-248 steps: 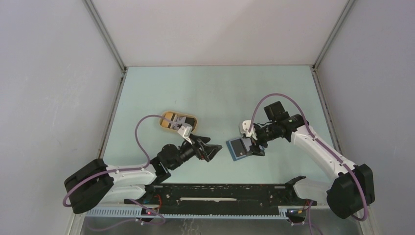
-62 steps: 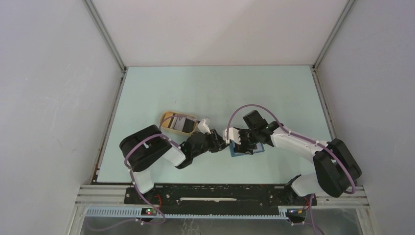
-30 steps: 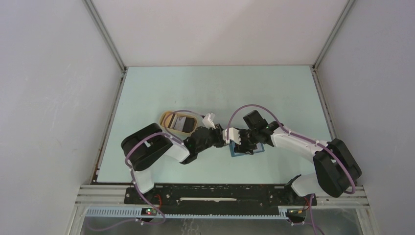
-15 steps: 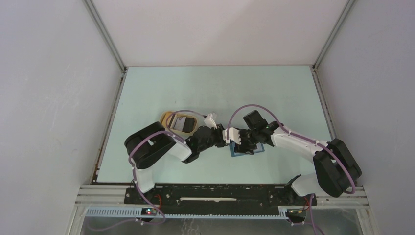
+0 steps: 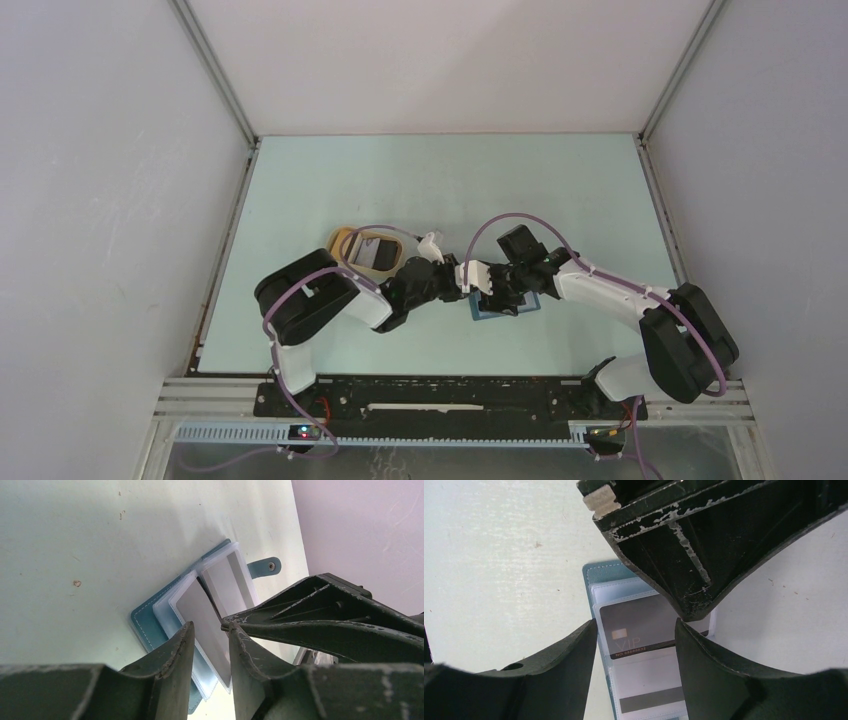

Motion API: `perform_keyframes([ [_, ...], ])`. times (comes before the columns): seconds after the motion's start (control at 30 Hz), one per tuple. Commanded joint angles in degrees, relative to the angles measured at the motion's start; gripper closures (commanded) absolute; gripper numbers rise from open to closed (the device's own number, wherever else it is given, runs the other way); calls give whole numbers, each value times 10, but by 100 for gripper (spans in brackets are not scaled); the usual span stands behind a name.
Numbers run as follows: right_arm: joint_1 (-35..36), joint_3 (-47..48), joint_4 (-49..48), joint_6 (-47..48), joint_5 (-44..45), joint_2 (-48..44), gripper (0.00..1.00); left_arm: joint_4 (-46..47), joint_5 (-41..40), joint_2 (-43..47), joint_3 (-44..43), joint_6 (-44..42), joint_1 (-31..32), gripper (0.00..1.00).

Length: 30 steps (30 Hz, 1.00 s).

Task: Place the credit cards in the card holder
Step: Turn over the card slot in the card holder.

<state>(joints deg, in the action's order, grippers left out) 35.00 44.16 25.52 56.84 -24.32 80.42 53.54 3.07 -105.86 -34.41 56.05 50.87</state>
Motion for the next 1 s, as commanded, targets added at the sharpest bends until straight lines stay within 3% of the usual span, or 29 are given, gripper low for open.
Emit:
perform_keyframes([
  [0.0,-3,3,-2,-2,-6,-19,33,3,-16,19,-6,-8,3,63],
  [0.4,-3,2,-1,-1,-8,-18,33,7,-23,42,12,-14,5,61],
  [0.7,16,2,-7,-7,4,10,23,28,-28,44,36,-22,5,61],
  [0.97,33,2,-22,-17,33,32,19,22,-55,62,58,-41,4,61],
])
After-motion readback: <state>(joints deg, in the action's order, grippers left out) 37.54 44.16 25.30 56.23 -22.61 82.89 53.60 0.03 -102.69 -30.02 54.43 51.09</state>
